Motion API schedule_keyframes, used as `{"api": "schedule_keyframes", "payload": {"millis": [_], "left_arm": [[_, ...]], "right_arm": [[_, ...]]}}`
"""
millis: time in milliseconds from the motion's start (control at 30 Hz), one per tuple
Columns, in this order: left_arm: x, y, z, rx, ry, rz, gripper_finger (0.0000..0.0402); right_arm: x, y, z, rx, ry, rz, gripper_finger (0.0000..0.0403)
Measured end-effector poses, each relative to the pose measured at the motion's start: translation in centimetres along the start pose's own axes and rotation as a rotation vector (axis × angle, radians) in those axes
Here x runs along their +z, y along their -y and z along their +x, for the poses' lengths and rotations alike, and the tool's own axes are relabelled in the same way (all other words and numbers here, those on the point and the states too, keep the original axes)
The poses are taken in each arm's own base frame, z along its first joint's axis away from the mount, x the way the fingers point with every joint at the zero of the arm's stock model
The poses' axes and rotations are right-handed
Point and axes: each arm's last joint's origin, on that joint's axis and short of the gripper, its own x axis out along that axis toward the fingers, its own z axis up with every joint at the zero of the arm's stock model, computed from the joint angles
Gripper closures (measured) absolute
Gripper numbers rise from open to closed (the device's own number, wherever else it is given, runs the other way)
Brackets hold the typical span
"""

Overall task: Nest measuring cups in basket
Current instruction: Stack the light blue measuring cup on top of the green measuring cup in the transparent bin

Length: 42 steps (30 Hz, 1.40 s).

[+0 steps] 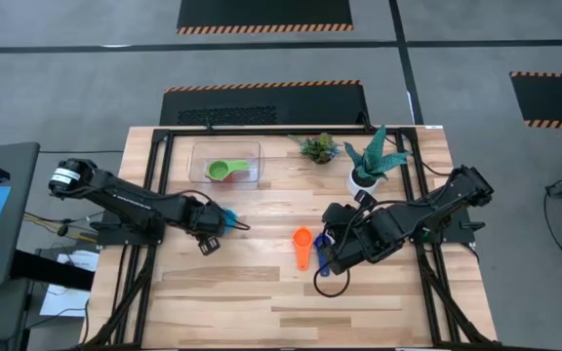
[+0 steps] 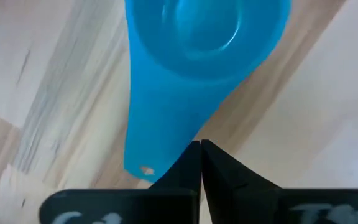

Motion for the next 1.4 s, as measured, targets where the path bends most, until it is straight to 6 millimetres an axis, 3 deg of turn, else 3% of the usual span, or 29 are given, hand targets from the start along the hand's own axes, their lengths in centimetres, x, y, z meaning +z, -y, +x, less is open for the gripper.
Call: {"api": "schedule_keyframes", "payload": {"millis": [333,1033,1400], "left_arm": [[-1.0,-0.7,1.1,0.053,-0.022,-0.025,0.0401],[-0.3,-1.2,1.0,0.223,0.173,-0.109,0.0401],[0.9,-0.4,0.9,0.166,0.324,-0.148,0.0401]], "right_arm": [[0.0,0.0,0.0,0.0,-0.001,0.002,0.0285],[0.1,-0.1,0.0,0.006,0.004,0.01,0.0285],[0.1,-0.1,0.0,0.007,0.004,0.011,0.0285]]}}
